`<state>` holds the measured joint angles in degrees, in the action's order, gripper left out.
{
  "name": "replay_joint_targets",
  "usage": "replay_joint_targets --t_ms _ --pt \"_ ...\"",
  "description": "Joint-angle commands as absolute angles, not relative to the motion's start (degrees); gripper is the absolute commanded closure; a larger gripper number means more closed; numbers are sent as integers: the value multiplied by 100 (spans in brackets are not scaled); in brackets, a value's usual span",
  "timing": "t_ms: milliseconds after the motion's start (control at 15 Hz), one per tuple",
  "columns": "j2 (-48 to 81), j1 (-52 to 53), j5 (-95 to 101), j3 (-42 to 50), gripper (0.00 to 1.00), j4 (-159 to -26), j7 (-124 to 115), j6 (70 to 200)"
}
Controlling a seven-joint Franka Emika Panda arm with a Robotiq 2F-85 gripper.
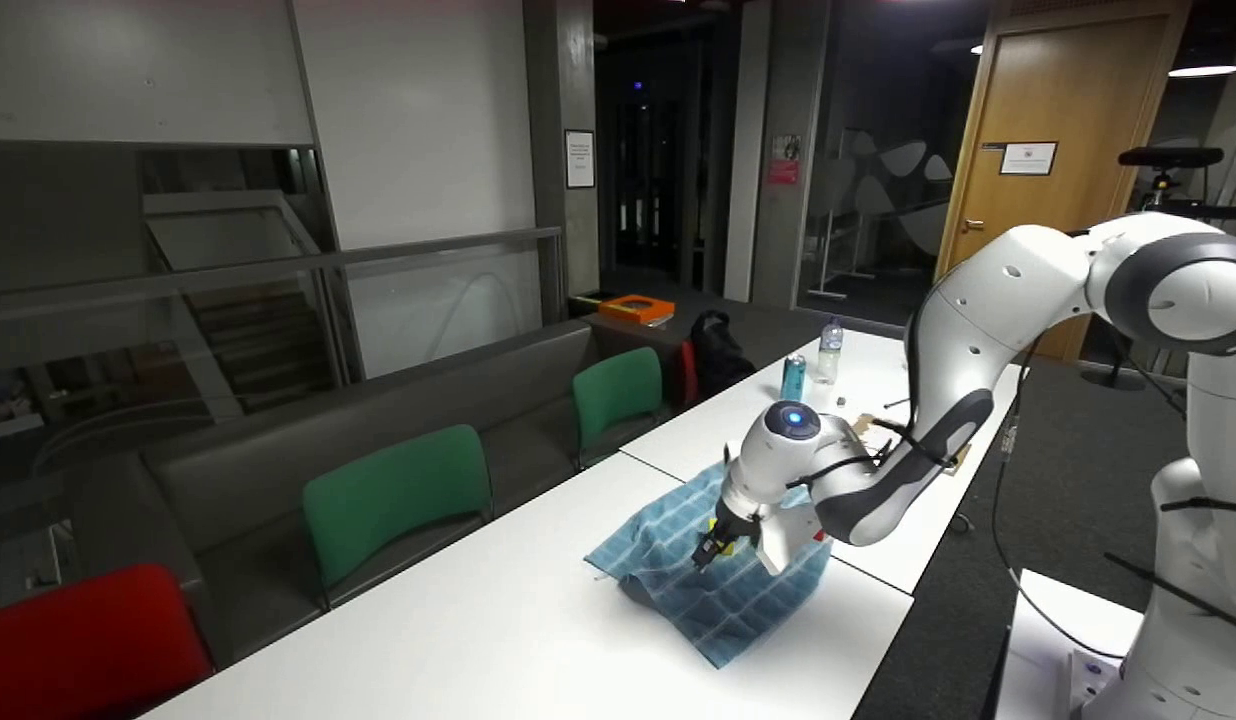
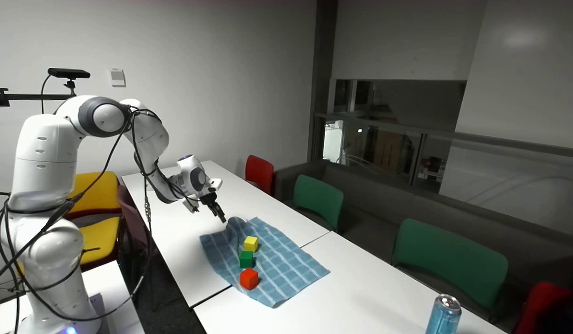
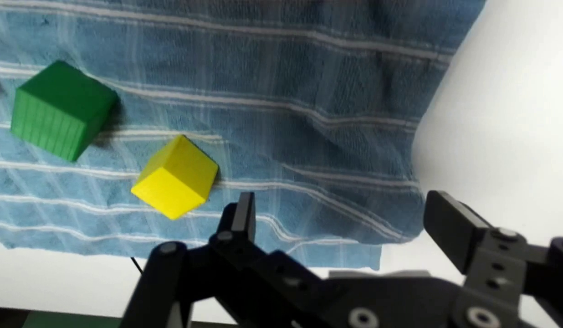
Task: Unfold the cloth on the table
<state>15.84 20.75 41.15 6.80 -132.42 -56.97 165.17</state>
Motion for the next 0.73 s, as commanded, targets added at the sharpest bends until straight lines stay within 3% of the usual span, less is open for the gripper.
replay_joint_targets --t_ms 0,667 --pt "1249 2017 4460 973 0 -14014 -5918 17337" --pt "1596 2151 4263 1121 0 -13904 -5810 17389"
